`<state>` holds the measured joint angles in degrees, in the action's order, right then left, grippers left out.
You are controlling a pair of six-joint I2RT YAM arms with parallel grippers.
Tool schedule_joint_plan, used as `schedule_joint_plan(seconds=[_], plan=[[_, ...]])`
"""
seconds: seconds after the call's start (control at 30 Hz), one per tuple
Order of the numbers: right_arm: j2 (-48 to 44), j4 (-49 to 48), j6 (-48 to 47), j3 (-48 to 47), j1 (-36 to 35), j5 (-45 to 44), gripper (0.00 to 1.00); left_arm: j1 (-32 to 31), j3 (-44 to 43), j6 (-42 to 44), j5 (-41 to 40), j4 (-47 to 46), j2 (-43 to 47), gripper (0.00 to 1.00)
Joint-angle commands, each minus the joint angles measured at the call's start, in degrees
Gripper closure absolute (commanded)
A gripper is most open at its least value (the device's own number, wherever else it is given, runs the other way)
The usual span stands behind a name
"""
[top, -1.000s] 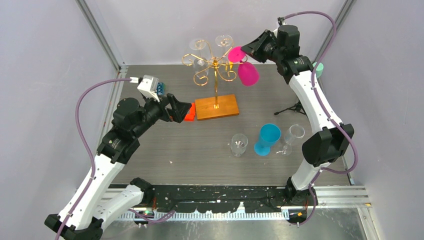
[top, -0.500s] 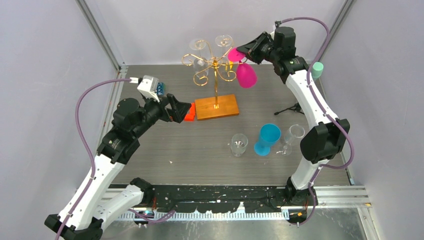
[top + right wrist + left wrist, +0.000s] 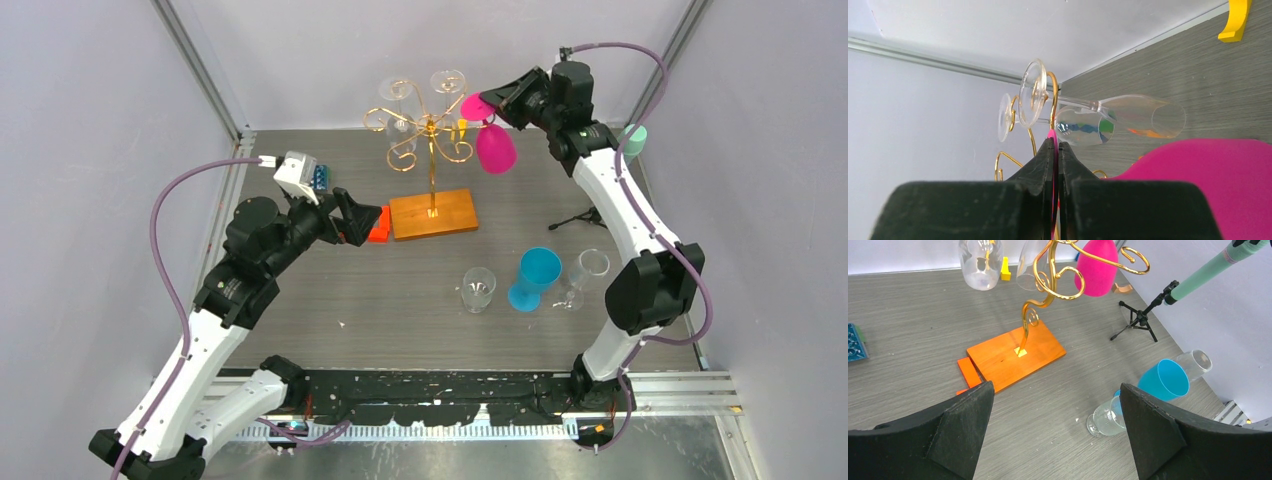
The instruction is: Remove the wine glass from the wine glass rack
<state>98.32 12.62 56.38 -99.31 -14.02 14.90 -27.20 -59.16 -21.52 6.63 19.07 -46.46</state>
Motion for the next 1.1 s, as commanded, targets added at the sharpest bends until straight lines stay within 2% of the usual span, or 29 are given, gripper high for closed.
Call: schedule_joint_plan(seconds=[0.0, 0.5, 0.77, 1.07], plan=[[-5.9, -6.3, 1.2, 2.3, -0.2, -4.3, 1.00, 0.2, 0.0, 1.3, -0.7, -2.5, 0.9, 0.00], [-11.1, -6.4, 4.8, 8.0, -0.5, -1.2, 1.00, 0.2, 0.0, 1.0, -1.4, -2.2, 0.7, 0.00], [-8.7, -8.1, 5.0, 6.6, -3.1, 0.9, 1.00, 0.2, -0.3, 0.9, -1.4, -2.0, 0.6, 0.00], [-3.9, -8.1, 4.2, 1.6, -4.7, -2.2, 1.00, 0.2, 0.0, 1.0, -2.0, -1.8, 0.9, 0.00]])
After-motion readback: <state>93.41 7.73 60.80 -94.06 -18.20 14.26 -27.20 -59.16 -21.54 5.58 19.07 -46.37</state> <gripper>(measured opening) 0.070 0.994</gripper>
